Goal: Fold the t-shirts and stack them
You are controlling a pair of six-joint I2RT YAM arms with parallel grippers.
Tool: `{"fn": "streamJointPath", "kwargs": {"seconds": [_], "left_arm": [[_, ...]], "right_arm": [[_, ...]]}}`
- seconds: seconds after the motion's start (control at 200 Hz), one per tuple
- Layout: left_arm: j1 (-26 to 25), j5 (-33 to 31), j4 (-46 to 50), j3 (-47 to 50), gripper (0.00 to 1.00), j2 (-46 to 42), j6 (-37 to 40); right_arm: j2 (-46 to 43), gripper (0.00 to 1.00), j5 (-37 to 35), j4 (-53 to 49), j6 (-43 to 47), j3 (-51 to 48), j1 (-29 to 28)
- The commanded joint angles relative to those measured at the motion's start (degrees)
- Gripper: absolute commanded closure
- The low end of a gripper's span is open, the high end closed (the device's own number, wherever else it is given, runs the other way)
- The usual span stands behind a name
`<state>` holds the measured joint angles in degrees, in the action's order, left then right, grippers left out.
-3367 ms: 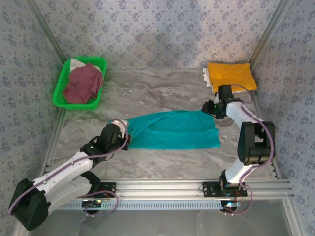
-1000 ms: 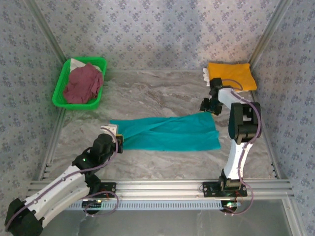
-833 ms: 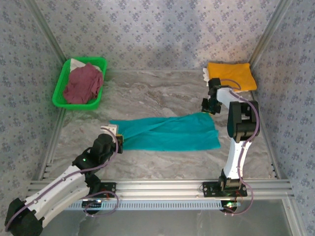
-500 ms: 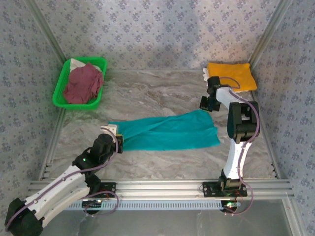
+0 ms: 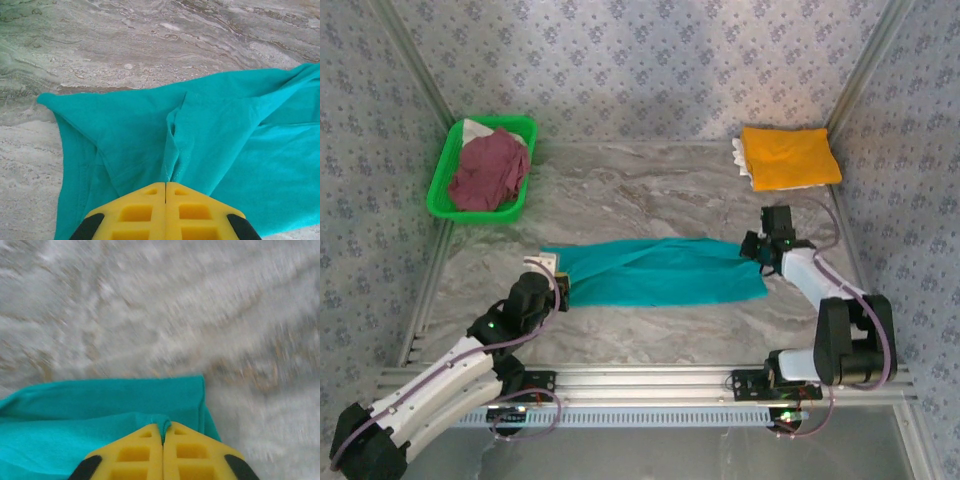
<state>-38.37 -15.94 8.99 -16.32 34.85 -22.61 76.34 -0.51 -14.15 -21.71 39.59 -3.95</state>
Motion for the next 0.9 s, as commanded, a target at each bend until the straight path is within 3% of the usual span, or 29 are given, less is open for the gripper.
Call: {"fn": "streamJointPath", "kwargs": {"seconds": [0.0,0.055,0.115,0.325,0.43,0.615,0.75,0.894], "left_arm": [[-0.24,-1.06,-0.21,0.67,1.00,-0.92,-0.70],[-0.28,-1.05,-0.21,0.76,1.00,-1.08,-0.68],[-0.28,-1.18,-0.25,0.80,1.00,-1.23,-0.68],[-0.24,-1.15,-0.21,0.91,1.00,-1.54,-0.71],[-0.22,-1.08,-0.21,0.94,1.00,-1.71,-0.64],[-0.23,-1.19,0.06,1.19,1.00,-2.65,-0.68],[-0.17,-1.40,0.32,1.50,1.00,-3.73,-0.76],[-0.21,-1.39,0.32,1.58,1.00,-4.00,-0.77]], "right_arm": [[-2.27,0.88,-0.90,0.16,-4.04,-2.84,0.31],[-2.78,0.83,-0.28,-1.71,-4.88,-3.41,0.49],[-3.23,0.67,0.34,-3.36,-5.24,-3.48,0.74],[-6.31,0.63,8.05,-3.86,-3.34,0.99,4.54],[-0.38,0.63,13.07,-7.41,-0.12,9.53,4.07],[16.43,0.58,12.98,-22.89,6.57,27.17,-0.08],[22.33,0.47,14.73,-24.99,7.33,28.26,-2.11],[27.83,0.46,15.43,-26.78,9.06,28.26,-4.05]]}}
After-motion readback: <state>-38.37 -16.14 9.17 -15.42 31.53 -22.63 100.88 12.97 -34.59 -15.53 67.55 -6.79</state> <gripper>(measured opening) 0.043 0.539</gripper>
